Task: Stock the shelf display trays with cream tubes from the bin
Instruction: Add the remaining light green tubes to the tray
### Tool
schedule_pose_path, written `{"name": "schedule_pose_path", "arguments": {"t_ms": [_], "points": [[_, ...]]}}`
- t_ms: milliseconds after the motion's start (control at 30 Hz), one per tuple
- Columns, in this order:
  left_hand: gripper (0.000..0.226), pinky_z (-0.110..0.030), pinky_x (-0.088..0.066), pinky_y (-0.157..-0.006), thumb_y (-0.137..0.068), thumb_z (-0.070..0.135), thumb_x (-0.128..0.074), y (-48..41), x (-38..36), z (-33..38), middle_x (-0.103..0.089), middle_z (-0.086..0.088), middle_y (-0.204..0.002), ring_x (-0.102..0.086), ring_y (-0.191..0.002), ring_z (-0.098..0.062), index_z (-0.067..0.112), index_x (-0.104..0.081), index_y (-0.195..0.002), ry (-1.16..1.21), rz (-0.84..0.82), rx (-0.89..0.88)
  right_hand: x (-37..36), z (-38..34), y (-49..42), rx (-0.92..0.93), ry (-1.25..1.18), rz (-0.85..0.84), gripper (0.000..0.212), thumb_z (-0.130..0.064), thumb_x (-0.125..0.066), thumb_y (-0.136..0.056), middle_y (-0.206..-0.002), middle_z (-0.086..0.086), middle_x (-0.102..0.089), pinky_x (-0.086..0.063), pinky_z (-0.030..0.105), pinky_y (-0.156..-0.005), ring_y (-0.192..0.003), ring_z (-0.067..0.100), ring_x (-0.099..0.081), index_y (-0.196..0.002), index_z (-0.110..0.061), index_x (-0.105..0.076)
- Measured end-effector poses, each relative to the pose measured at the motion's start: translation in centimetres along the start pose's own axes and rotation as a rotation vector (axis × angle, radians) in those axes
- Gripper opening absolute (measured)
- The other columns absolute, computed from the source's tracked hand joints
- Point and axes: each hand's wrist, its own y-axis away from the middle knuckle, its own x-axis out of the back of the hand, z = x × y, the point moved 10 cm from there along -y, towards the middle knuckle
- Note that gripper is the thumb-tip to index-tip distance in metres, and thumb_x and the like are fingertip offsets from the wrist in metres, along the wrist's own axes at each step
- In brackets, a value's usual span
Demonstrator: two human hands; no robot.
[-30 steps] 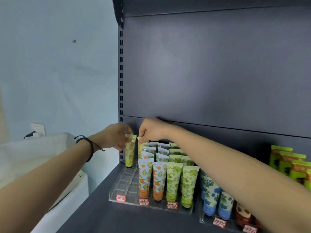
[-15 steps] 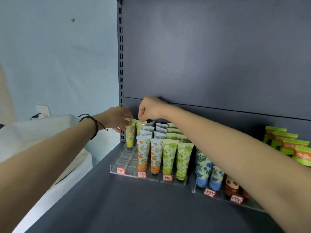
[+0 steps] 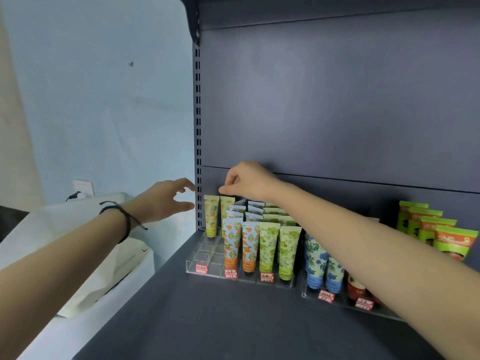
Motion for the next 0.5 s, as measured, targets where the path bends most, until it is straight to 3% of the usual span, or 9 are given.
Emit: {"name": "schedule_pose_path", "arguments": {"t_ms": [100, 200, 267, 367, 500], "points": [[0.021, -0.031, -0.047, -0.090, -0.087, 0.033, -0.062, 3.6, 2.2, -0.8, -0.065, 0.001, -0.108, -0.060, -0.102, -0.017, 0.027, -0.058, -0.107, -0.046, 0.027, -0.008, 0.3, -2.6, 2.6, 0.054, -0.049, 0.012, 0.032, -0.046, -0.061, -0.088, -0.076, -0.004, -0.067, -0.053, 0.034, -0.072, -0.074, 0.014, -0.062, -0.081, -0.017, -0.068], [0.012, -0.026, -0.050, -0.077, -0.088, 0.038, -0.059, 7.8, 4.0, -1.8, -0.067, 0.008, -0.085, -0.063, -0.084, -0.011, 0.027, -0.061, -0.084, -0.096, 0.026, 0.020, -0.4, -5.8, 5.4, 0.115, -0.071, -0.004, 0.034, -0.050, -0.057, -0.090, -0.059, -0.008, -0.055, -0.037, 0.026, -0.055, -0.054, 0.005, -0.047, -0.072, -0.021, -0.062], [0.021, -0.022, -0.047, -0.069, -0.088, 0.042, -0.057, 10.7, 4.8, -2.9, -0.066, 0.009, -0.074, -0.062, -0.072, -0.007, 0.025, -0.059, -0.075, -0.135, -0.009, 0.072, -1.4, -8.2, 7.1, 0.137, -0.044, -0.042, 0.035, -0.055, -0.057, -0.088, -0.063, -0.010, -0.061, -0.037, 0.025, -0.056, -0.055, 0.004, -0.052, -0.075, -0.022, -0.063], [0.030, -0.028, -0.051, -0.071, -0.088, 0.047, -0.055, 15.5, 5.4, -5.0, -0.068, 0.007, -0.065, -0.064, -0.059, -0.007, 0.021, -0.059, -0.074, -0.165, -0.073, 0.168, -3.9, -12.3, 9.5, 0.184, -0.021, -0.128, 0.038, -0.056, -0.059, -0.086, -0.067, -0.006, -0.068, -0.042, 0.025, -0.056, -0.051, -0.001, -0.053, -0.075, -0.020, -0.064], [0.031, -0.029, -0.053, -0.075, -0.086, 0.056, -0.052, 23.2, 3.6, -7.7, -0.070, 0.009, -0.071, -0.065, -0.064, -0.006, 0.027, -0.060, -0.076, -0.210, -0.233, 0.239, -8.5, -17.3, 13.1, 0.204, -0.108, -0.241, 0.045, -0.057, -0.059, -0.085, -0.071, -0.002, -0.069, -0.055, 0.039, -0.074, -0.070, 0.018, -0.066, -0.077, -0.013, -0.066]]}}
